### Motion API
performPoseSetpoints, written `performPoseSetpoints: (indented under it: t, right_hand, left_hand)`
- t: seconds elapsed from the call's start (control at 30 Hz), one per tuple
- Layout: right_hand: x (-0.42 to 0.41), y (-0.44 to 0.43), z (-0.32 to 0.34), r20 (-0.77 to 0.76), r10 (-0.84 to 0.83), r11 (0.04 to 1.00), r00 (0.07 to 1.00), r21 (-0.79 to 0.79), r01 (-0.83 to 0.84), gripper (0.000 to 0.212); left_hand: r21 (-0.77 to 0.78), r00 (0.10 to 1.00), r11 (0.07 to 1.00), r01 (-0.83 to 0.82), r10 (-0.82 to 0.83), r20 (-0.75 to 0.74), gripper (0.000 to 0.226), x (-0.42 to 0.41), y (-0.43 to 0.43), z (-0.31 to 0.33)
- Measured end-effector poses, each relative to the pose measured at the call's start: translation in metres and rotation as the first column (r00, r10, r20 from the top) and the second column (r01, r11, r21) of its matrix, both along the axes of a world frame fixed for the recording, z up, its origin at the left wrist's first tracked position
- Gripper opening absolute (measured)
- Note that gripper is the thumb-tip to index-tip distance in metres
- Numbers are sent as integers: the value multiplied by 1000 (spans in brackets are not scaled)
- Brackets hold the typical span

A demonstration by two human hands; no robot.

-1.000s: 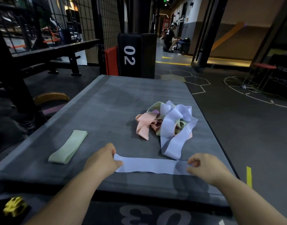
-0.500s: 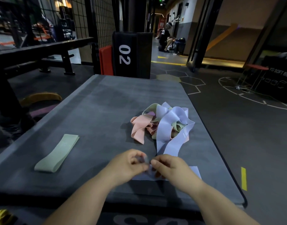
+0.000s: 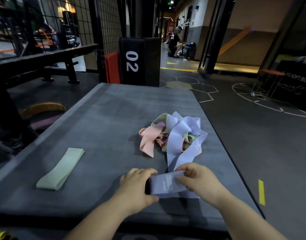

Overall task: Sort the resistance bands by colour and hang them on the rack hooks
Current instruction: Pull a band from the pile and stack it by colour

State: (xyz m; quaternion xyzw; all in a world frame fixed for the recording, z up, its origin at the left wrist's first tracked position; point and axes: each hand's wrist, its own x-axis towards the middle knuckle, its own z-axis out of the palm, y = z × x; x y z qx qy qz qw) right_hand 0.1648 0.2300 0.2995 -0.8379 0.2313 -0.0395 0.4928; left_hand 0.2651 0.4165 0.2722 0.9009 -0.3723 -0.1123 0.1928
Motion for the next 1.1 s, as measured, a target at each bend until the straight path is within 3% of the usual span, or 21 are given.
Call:
performPoseSetpoints:
  t: [0.23, 0.7, 0.9, 1.1]
  right_hand:
    - [-14, -18, 7, -78, -71, 992, 994, 98, 79, 17]
    - [-18, -22, 7, -94, -69, 987, 993, 136, 81, 13]
    - [-19, -26, 6, -120, -96, 985, 988, 129, 112, 13]
    - [-18, -35, 1, -124, -167, 982, 978, 65, 176, 16]
  left_hand:
    - [-75, 998, 995, 63, -64, -9, 46, -6, -4, 6]
    - [108, 977, 988, 107, -124, 173, 71, -11, 2, 3]
    - [122, 974, 989, 85, -108, 199, 48, -11, 4, 0]
    - [109, 967, 991, 78, -102, 233, 69, -9, 4, -6]
